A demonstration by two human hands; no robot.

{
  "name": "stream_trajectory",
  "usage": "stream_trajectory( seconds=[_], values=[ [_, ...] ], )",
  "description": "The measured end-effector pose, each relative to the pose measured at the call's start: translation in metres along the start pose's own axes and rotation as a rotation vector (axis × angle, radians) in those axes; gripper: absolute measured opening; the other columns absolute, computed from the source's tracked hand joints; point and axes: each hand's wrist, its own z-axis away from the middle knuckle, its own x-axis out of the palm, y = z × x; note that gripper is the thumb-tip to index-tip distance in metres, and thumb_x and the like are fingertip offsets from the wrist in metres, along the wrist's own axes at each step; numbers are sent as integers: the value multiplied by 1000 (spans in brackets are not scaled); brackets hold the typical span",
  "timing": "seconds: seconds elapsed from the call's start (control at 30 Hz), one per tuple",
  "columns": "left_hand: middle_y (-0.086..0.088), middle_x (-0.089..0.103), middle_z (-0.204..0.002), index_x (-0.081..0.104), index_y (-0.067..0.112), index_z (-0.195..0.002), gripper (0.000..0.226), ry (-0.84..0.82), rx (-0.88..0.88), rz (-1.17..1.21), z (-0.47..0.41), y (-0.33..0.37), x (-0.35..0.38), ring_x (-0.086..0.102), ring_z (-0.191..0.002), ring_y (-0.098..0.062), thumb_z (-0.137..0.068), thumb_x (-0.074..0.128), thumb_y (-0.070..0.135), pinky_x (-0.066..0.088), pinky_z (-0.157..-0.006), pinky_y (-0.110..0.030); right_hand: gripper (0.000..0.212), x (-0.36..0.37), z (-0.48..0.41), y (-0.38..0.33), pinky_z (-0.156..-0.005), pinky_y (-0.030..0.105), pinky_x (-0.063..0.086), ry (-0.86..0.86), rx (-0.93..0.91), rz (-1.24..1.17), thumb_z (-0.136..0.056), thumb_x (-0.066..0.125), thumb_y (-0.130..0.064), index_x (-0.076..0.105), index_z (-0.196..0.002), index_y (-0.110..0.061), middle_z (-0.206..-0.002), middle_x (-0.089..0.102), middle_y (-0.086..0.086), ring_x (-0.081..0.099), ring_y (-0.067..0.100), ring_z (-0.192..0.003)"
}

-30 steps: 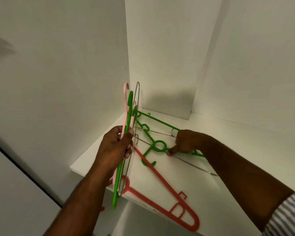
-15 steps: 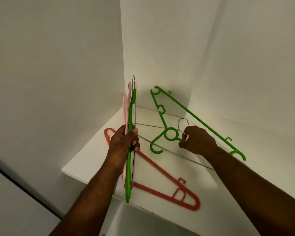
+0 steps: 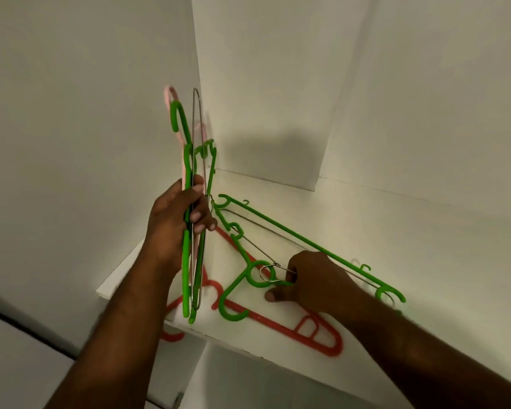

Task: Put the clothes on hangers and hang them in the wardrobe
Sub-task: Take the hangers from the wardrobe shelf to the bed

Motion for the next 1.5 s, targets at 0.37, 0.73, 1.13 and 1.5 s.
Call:
stream_trajectory(
  seconds=[0.37, 0.73, 1.13, 1.5],
  values=[
    [2, 41, -62, 61, 16, -103, 15, -41, -158, 81, 8, 15, -8, 40, -47, -10, -104, 47, 16, 40, -45, -22, 34, 3, 5, -24, -57, 29, 42, 118, -24, 133, -92, 60, -51, 45, -87, -21, -84, 50, -3, 51, 12, -71],
    [5, 35, -58, 54, 18, -83, 19, -73, -113, 45, 35, 47, -8, 35, -43, -9, -100, 53, 27, 35, -45, -21, 22, -44, 37, 28, -49, 22, 39, 331, 126, -534, -100, 57, -25, 71, -99, -8, -71, 61, 2, 51, 11, -49],
    [-6, 75, -114, 60, 8, -113, 57, -191, -135, -196, 148, -4, 152, 73, -102, -23, -68, 91, 26, 61, -81, -38, 11, -16, 142, 34, -56, 8, 41, 537, -91, -594, -103, 53, -37, 59, -100, -28, -81, 62, -15, 59, -3, -69],
    [-11, 75, -110, 58, 11, -126, 56, -235, -290, -221, 223, -50, 232, 73, -103, -29, -78, 83, 28, 59, -90, -50, 34, 11, 257, 96, -82, 23, 59, 382, -85, -920, -107, 35, -47, 67, -107, -35, -87, 75, -15, 71, 1, -81]
  ],
)
